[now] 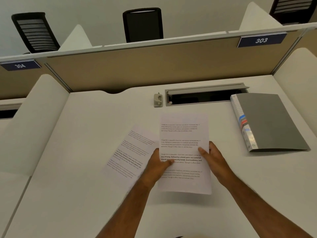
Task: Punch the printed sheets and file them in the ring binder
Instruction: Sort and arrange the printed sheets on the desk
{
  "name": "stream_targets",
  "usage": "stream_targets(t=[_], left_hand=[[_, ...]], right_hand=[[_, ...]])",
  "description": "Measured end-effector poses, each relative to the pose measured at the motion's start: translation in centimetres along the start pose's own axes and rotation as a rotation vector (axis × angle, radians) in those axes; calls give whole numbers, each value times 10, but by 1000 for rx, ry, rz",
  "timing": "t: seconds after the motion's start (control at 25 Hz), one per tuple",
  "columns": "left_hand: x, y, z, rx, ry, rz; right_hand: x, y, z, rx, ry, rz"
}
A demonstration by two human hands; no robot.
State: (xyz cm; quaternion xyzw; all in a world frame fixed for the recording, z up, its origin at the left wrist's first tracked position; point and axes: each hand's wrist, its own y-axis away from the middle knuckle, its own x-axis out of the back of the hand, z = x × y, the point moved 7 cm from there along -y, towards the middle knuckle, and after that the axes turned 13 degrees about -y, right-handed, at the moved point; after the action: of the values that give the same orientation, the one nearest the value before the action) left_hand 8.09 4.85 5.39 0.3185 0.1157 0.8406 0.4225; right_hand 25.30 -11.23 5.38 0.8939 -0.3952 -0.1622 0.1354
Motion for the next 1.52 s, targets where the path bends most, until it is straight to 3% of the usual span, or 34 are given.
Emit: stream_targets(t=[0.2, 0.48, 0.76, 1.52], left_hand=[[5, 0, 14, 19, 160, 17], [36, -3, 77, -217, 112, 119], [24, -7, 78, -202, 67, 61], [2, -22, 70, -200, 48, 23]], right_hand=[[-1, -2, -25, 147, 121, 27], [-5, 3, -84, 365, 89, 59], [2, -6, -61, 267, 143, 54], [22, -21, -37, 212, 228, 68]])
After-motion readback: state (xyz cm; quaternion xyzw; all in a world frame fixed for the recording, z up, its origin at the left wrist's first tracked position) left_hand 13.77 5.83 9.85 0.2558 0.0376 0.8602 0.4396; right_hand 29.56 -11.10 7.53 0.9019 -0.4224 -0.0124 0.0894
